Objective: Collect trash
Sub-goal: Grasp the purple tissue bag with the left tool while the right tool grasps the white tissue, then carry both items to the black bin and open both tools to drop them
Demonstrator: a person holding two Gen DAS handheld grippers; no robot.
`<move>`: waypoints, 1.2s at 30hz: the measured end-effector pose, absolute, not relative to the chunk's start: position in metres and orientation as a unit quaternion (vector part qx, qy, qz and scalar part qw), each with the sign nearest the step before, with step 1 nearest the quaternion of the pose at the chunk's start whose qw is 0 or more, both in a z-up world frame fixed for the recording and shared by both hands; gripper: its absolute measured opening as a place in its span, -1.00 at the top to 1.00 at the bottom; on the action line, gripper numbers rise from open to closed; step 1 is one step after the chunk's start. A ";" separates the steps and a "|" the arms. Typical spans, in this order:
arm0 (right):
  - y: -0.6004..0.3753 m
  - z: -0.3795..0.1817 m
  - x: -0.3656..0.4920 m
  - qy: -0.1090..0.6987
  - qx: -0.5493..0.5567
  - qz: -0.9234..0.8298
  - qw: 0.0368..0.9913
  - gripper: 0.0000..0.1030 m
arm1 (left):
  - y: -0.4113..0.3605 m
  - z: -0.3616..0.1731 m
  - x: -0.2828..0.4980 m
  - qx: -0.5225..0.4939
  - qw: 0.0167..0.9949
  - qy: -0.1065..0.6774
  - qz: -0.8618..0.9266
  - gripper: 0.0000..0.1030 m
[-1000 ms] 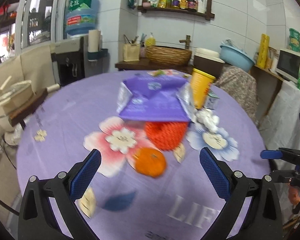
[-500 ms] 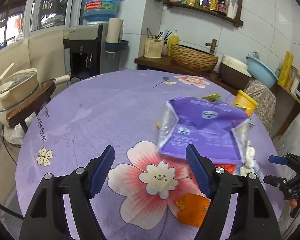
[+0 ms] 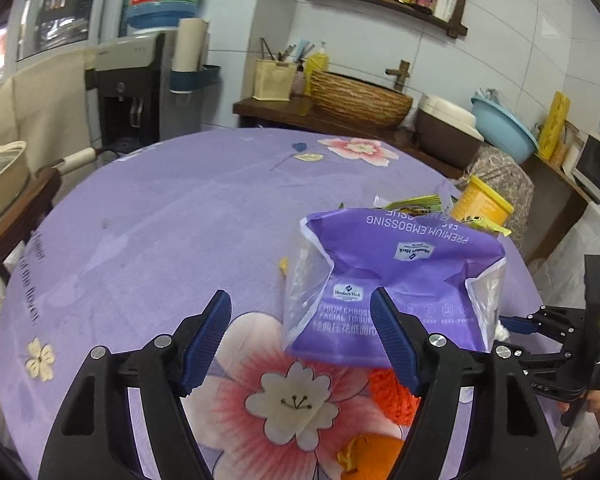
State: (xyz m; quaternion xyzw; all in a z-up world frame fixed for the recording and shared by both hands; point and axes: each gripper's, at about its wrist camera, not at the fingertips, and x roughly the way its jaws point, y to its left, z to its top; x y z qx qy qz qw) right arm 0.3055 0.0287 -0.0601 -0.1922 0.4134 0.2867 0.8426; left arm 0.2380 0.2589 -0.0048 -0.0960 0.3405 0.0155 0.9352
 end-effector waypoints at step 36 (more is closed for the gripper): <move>-0.065 -0.011 0.237 0.330 -0.058 0.362 0.870 0.84 | 0.216 0.043 0.148 -0.106 0.965 0.237 -0.034 0.79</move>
